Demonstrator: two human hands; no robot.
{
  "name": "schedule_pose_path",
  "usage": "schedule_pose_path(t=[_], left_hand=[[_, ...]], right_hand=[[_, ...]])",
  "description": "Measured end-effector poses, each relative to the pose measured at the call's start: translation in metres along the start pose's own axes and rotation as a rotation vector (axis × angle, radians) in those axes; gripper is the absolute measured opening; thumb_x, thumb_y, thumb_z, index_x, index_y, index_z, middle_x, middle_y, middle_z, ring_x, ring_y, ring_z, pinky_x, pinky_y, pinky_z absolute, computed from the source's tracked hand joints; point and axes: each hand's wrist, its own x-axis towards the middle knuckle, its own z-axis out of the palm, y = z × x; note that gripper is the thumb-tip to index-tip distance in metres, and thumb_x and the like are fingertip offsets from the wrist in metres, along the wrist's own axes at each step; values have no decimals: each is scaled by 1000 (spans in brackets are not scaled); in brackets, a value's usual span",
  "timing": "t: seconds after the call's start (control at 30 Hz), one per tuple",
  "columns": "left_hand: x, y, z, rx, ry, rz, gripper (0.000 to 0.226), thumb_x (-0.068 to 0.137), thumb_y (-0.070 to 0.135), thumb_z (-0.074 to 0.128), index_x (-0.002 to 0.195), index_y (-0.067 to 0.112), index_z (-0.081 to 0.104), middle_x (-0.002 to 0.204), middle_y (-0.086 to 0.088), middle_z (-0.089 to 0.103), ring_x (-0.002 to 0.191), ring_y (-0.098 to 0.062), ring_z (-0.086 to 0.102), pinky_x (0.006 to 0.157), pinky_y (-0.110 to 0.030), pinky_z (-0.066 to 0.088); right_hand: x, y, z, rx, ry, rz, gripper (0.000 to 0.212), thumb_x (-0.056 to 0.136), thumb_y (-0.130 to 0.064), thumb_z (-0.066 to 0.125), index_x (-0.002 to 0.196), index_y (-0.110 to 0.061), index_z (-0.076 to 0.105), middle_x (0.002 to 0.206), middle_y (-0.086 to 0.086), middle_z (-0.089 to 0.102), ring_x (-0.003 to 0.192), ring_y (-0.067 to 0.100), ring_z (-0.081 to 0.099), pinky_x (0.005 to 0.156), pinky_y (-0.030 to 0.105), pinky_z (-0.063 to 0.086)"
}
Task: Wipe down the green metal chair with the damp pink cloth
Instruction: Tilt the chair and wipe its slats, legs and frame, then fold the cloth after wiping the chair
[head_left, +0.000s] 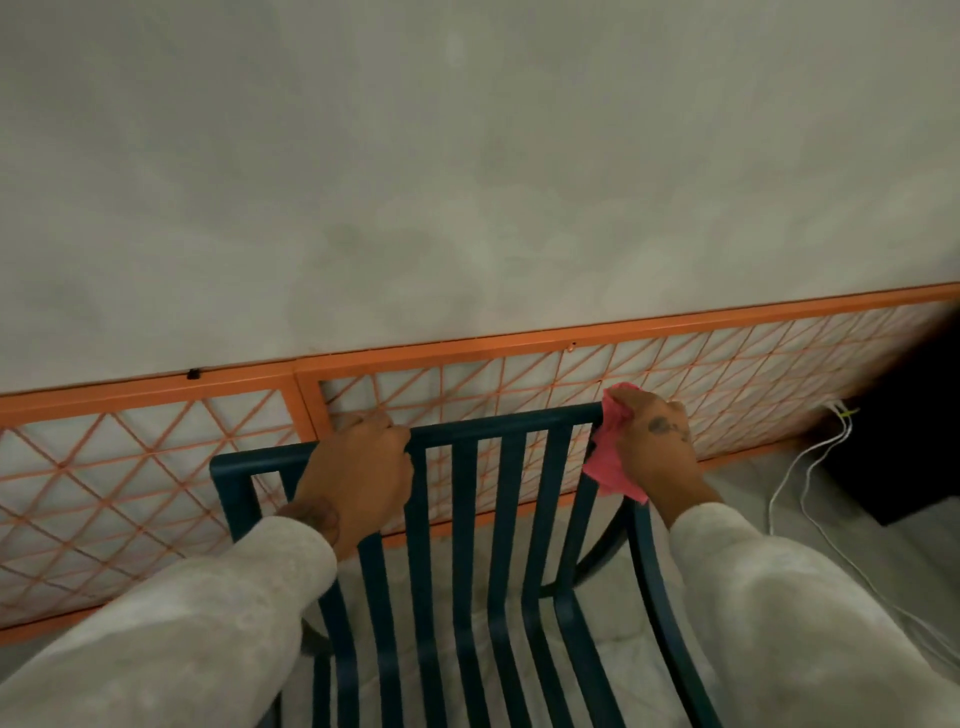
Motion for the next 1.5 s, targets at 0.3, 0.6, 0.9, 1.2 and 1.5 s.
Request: schedule_pose_path(t=[0.3,0.6,0.9,1.2,1.5], left_hand=[[6,-3,-10,-43,-72,30,17,83,12,51,86,13,68,88,0,60,74,-16,55,61,-27,42],[-16,-12,-31,-469,-150,-129,30,93,12,55,119,23,65,103,5,66,80,-5,57,69,-14,42],[-77,8,-88,-1116,-55,-340,20,89,15,66,102,28,74,99,6,76,95,-9,70,89,-29,55],[-182,23,-146,-1095,13,-378,17,85,39,67,97,29,74,91,11,74,84,0,68,80,-22,49],[-308,8,-201,-963,179,-255,13,80,22,77,92,18,75,83,1,75,77,-17,71,74,-36,60]], right_hand=[[-22,-50,46,-42,-20,-72,38,83,-26,69,117,-18,55,109,4,59,97,21,57,92,39,51],[-63,-128,69,528,-132,-216,31,89,-12,56,107,-34,68,114,-8,63,105,6,52,97,21,42],[-122,-144,7,942,-238,-323,46,84,1,59,106,-38,67,113,-22,64,108,-6,56,90,18,49],[-224,-167,-22,1079,-333,-283,47,78,-8,74,108,-41,57,117,-13,63,107,6,61,87,33,55],[-354,-215,-55,1078,-326,-368,48,77,-8,78,114,-30,58,111,-16,66,105,2,63,84,21,53]])
